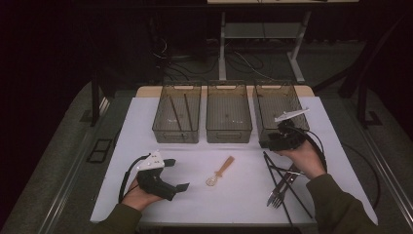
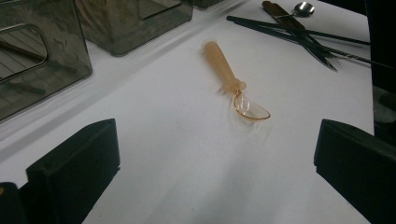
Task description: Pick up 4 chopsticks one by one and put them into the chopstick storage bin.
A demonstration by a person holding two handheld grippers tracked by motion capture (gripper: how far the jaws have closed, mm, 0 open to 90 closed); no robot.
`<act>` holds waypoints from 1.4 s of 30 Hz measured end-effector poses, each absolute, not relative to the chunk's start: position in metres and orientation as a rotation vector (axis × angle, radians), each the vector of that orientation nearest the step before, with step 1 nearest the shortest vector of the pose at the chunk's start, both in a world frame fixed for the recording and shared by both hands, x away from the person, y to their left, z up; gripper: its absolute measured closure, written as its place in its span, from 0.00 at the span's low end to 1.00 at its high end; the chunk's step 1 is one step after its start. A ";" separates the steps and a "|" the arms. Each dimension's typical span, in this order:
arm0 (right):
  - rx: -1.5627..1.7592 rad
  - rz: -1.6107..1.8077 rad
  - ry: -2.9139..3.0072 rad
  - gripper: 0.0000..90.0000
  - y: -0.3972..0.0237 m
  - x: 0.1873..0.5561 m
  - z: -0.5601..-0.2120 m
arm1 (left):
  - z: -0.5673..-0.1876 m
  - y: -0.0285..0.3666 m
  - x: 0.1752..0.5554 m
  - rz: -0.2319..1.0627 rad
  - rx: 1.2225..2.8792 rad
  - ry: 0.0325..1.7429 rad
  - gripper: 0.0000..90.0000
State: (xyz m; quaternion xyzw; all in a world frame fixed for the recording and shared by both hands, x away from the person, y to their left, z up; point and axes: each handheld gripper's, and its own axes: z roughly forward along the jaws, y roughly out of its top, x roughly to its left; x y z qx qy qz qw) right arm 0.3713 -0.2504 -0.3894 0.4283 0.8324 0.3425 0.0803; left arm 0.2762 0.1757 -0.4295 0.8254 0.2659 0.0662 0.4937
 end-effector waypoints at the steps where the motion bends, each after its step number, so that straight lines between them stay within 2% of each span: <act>1: 1.284 1.005 2.506 0.52 -0.253 0.367 -0.397 | -0.430 0.175 0.276 0.161 2.004 0.644 0.00; 17: 1.274 0.903 2.558 0.69 -0.254 0.359 -0.423 | -0.431 0.175 0.276 0.164 2.012 0.640 0.00; 42: 1.251 0.792 2.592 0.82 -0.246 0.361 -0.435 | -0.431 0.174 0.276 0.163 2.016 0.637 0.00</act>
